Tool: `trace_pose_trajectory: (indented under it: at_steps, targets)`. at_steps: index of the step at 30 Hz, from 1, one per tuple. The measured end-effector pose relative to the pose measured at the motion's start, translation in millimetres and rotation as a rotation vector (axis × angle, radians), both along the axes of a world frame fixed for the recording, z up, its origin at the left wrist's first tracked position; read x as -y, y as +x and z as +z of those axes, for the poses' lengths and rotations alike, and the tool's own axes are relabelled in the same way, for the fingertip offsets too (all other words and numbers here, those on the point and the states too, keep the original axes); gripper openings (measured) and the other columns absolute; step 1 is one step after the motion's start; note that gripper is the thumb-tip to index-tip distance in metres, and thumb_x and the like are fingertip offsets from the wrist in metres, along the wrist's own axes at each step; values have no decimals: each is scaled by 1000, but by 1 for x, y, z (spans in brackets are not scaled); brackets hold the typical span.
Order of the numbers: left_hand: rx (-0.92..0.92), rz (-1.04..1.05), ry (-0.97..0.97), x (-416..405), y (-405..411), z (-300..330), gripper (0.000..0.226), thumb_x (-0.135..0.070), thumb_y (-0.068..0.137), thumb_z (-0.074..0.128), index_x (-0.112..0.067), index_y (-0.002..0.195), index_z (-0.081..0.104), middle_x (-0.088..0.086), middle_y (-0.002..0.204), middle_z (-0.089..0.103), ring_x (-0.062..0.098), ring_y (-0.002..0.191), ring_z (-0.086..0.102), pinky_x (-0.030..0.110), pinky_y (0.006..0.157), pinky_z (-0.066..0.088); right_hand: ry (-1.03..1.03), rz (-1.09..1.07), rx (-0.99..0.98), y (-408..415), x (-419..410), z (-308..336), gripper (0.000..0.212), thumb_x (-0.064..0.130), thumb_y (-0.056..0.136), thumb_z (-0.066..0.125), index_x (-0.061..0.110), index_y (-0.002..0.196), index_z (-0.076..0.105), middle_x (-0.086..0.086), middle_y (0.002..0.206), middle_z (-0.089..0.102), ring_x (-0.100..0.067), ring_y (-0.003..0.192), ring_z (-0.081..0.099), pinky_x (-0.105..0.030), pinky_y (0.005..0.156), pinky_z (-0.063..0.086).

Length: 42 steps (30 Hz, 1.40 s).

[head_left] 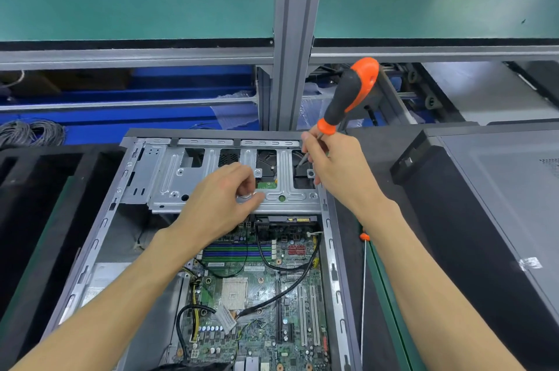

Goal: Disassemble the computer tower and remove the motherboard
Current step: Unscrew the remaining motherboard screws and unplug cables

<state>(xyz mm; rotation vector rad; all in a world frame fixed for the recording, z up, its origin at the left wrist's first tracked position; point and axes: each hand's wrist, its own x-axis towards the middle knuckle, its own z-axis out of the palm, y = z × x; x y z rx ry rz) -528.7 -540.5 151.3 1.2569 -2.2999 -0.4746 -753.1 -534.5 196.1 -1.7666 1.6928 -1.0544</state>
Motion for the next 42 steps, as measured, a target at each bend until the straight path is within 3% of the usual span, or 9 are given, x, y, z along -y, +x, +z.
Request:
trace_pose_trajectory:
  at_steps: [7, 12, 22, 26, 29, 33, 36, 39, 42]
  targets:
    - [-11, -53, 33, 0, 4, 1, 4, -21, 90, 68, -24, 88, 68, -18, 85, 52, -1, 79, 51, 22, 69, 44, 11, -40, -135, -15, 3, -6, 36, 26, 107, 48, 2, 82, 60, -4, 58, 50, -17, 52, 44, -38, 57, 38]
    - [104, -67, -39, 1, 1, 4, 2, -23, 91, 64, -22, 90, 62, -14, 85, 54, 5, 79, 50, 30, 70, 50, 22, -46, -113, -15, 3, -9, 36, 27, 106, 49, 4, 81, 61, 4, 55, 47, -9, 50, 45, -28, 53, 35]
    - [126, -40, -31, 0, -1, 2, 14, -36, 94, 59, -26, 86, 53, -14, 84, 50, 6, 78, 48, 29, 68, 46, 63, -18, -133, -17, 0, -6, 34, 25, 107, 47, 4, 85, 63, 4, 57, 49, -13, 50, 51, -38, 58, 48]
    - [-142, 21, 150, 4, -15, 26, 18, -39, 96, 52, -25, 107, 59, -17, 96, 58, 2, 87, 57, 31, 77, 51, 178, 77, -216, -24, 4, 0, 30, 21, 109, 40, 12, 96, 66, 12, 65, 48, -4, 56, 56, -18, 56, 41]
    - [-450, -103, 165, 11, -44, 72, 35, -25, 100, 52, -20, 135, 51, -9, 125, 61, 5, 115, 58, 31, 96, 51, 234, 164, -295, -24, 11, 4, 30, 18, 108, 38, 13, 101, 66, 13, 70, 47, -6, 60, 57, -23, 58, 41]
    - [-426, -349, 118, 21, -84, 130, 58, -9, 100, 49, -17, 153, 29, -3, 150, 44, 3, 135, 43, 30, 109, 42, 271, 199, -288, -28, 15, 6, 29, 19, 107, 39, 17, 94, 65, 11, 68, 50, -6, 58, 56, -26, 58, 41]
    - [-226, -348, -17, 32, -94, 145, 50, -9, 98, 54, -18, 146, 46, -3, 138, 56, 8, 125, 52, 32, 107, 42, 282, 227, -275, -33, 14, 6, 26, 23, 108, 42, 22, 93, 63, 13, 68, 51, 0, 56, 53, -21, 56, 37]
    - [-192, -323, -117, 39, -99, 149, 33, -26, 89, 70, -17, 120, 63, -2, 106, 62, 11, 97, 58, 31, 88, 48, 243, 195, -299, -36, 12, 5, 18, 40, 101, 57, 24, 109, 59, 11, 74, 56, 0, 63, 55, -21, 58, 38]
    - [-157, -93, -218, 37, -108, 142, 46, -49, 78, 72, -17, 90, 42, -6, 77, 50, 15, 70, 45, 36, 63, 42, 49, 119, -6, -35, 6, 11, 50, 52, 86, 73, 26, 122, 49, 2, 89, 63, -12, 74, 61, -20, 63, 49]
